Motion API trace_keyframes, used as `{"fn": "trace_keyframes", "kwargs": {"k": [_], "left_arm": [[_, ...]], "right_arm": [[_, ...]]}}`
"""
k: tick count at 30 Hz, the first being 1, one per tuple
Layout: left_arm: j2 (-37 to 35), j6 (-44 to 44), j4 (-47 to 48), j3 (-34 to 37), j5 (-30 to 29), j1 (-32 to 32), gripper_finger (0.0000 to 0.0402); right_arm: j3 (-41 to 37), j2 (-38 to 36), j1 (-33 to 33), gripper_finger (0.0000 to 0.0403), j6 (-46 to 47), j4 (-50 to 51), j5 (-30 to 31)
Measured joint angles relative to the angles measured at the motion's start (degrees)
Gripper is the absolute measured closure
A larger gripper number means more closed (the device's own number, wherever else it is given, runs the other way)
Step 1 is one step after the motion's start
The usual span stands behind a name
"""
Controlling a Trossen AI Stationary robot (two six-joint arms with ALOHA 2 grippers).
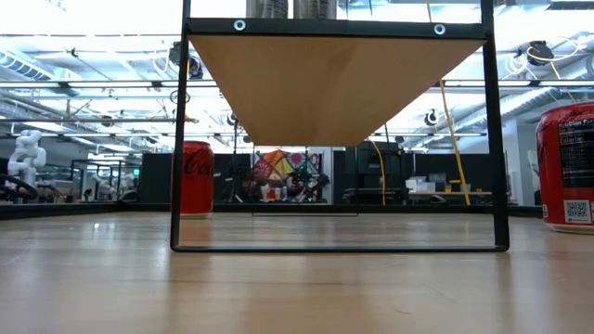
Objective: Place canned beverage on shelf
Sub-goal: Put the white yellow soda can on the shelf aligned with the other white yellow soda can
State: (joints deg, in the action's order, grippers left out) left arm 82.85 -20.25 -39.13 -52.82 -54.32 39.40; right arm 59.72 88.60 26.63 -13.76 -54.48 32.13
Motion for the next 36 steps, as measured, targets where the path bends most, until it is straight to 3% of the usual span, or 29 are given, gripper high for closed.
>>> {"fn": "trace_keyframes", "kwargs": {"k": [10,18,22,28,36], "left_arm": [[-3.8,2.1,5.0,0.0,-3.3,6.6,0.0018],[-4.8,10.9,16.1,0.0,-3.4,8.7,0.0018],[-4.9,15.4,21.4,0.1,-3.0,8.7,0.0018],[-4.9,19.1,23.7,0.1,2.0,8.6,0.0018],[-4.9,21.5,24.7,0.1,2.2,8.6,0.0018]], "right_arm": [[0.0,-10.2,0.1,0.0172,6.4,23.9,-0.9],[0.1,-21.7,0.1,0.0172,15.5,44.1,-2.4],[0.2,-25.8,0.1,0.0172,14.5,51.2,-6.1],[0.2,-27.9,0.0,0.0172,10.5,61.4,-7.3],[0.2,-25.3,-2.4,0.0172,11.4,66.3,-8.4]]}}
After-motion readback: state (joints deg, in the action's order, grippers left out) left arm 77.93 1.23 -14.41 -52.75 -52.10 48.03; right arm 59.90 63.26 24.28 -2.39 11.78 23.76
